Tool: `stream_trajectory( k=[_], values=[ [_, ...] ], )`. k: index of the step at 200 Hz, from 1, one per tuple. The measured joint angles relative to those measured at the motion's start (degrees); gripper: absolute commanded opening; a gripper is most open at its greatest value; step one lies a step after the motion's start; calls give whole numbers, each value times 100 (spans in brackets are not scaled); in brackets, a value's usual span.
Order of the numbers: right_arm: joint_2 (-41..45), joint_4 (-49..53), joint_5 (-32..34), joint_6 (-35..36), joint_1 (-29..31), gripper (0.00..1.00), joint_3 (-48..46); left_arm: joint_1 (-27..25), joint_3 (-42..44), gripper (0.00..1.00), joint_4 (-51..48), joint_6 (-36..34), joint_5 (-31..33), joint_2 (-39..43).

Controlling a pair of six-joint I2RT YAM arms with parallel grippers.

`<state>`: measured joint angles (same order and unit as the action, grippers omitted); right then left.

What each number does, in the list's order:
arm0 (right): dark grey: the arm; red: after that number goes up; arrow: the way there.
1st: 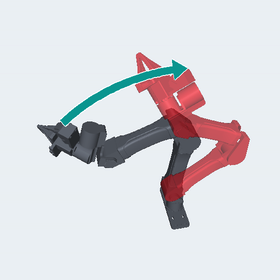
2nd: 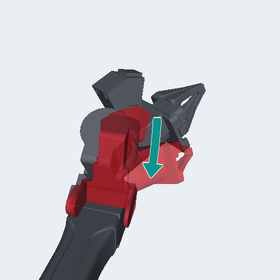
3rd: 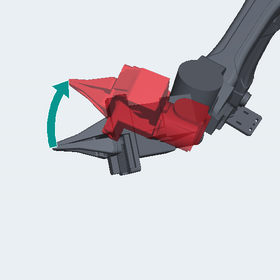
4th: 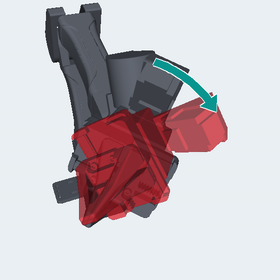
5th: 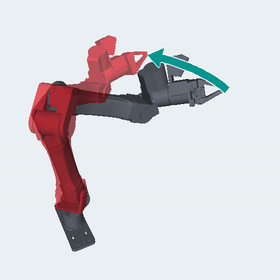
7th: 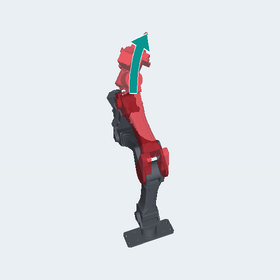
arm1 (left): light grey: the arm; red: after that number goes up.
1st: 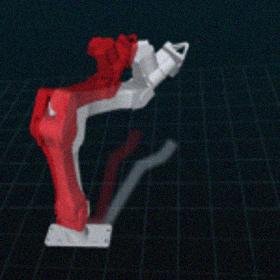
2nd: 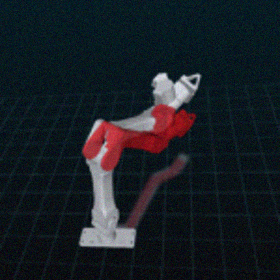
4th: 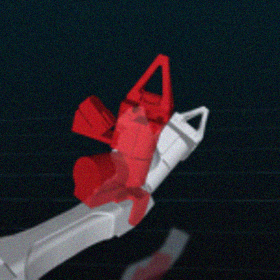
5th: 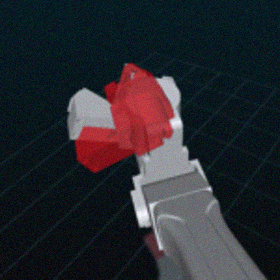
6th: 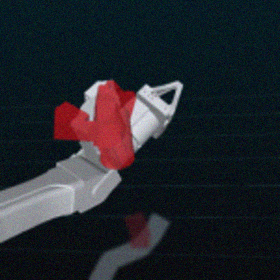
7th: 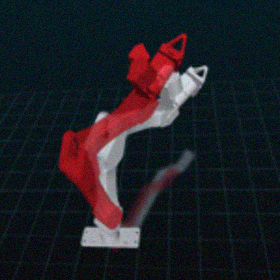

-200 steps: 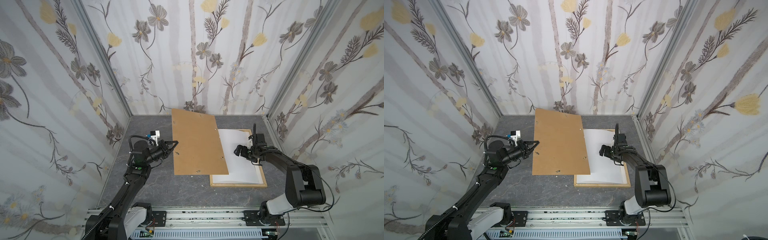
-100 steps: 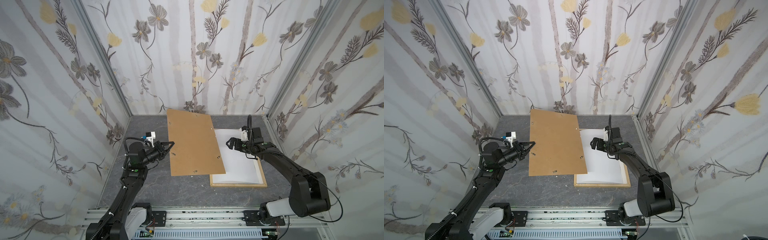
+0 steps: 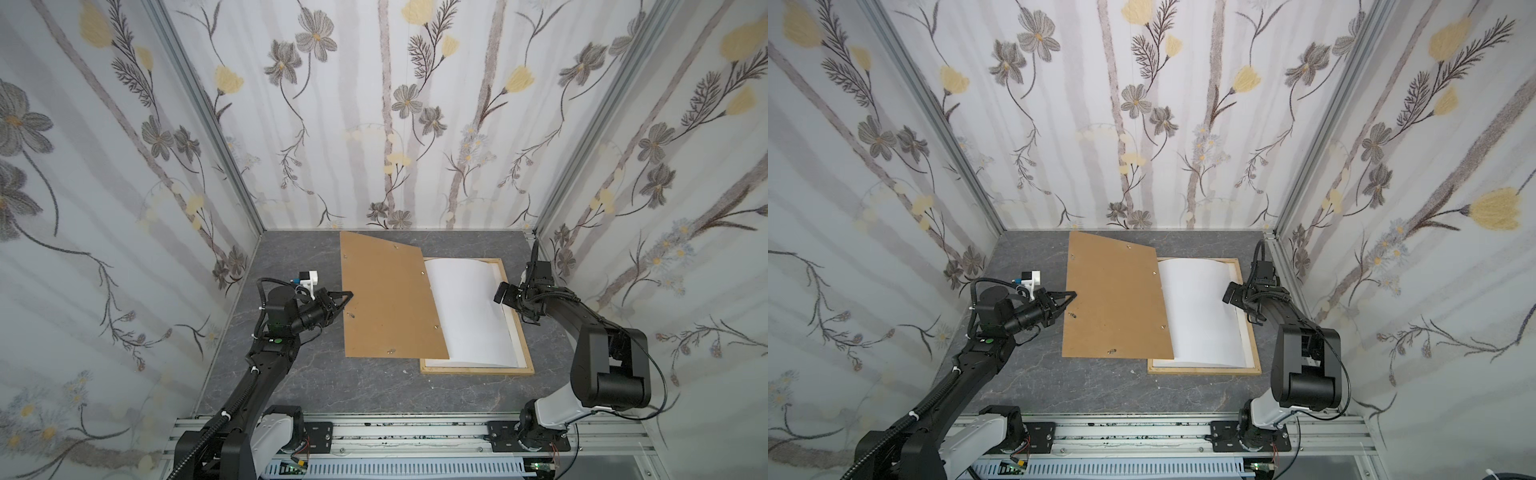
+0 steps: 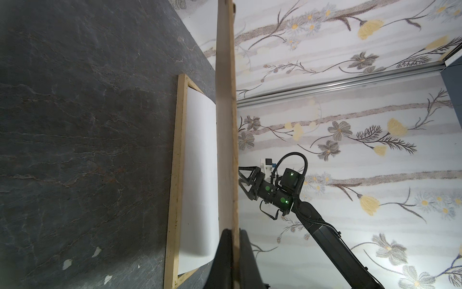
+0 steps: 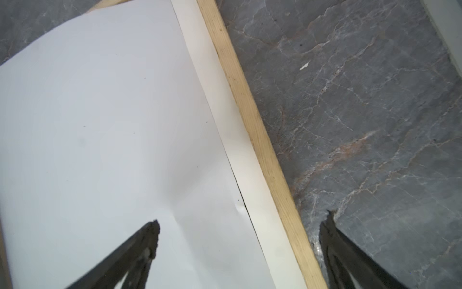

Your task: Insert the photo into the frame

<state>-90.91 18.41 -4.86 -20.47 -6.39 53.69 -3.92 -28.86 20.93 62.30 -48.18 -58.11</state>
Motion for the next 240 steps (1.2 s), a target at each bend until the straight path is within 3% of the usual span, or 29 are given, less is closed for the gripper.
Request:
stream_trajectory(
  k=[58,100,164,240],
  values=[
    [-697,-415,-769,168,107,100,26,76,-24,0,160,59,20,-363],
    [-352,-706,-2065,256,682,100,-341,76,-37,0,-111,-313,133,-660],
    [-269,-898,-2079,146,695,100,-378,-61,-321,0,-1067,-1287,588,-1010],
    [81,-1209,-1926,-129,1598,100,-597,-337,-619,0,-1373,-1585,894,-1211]
  ],
)
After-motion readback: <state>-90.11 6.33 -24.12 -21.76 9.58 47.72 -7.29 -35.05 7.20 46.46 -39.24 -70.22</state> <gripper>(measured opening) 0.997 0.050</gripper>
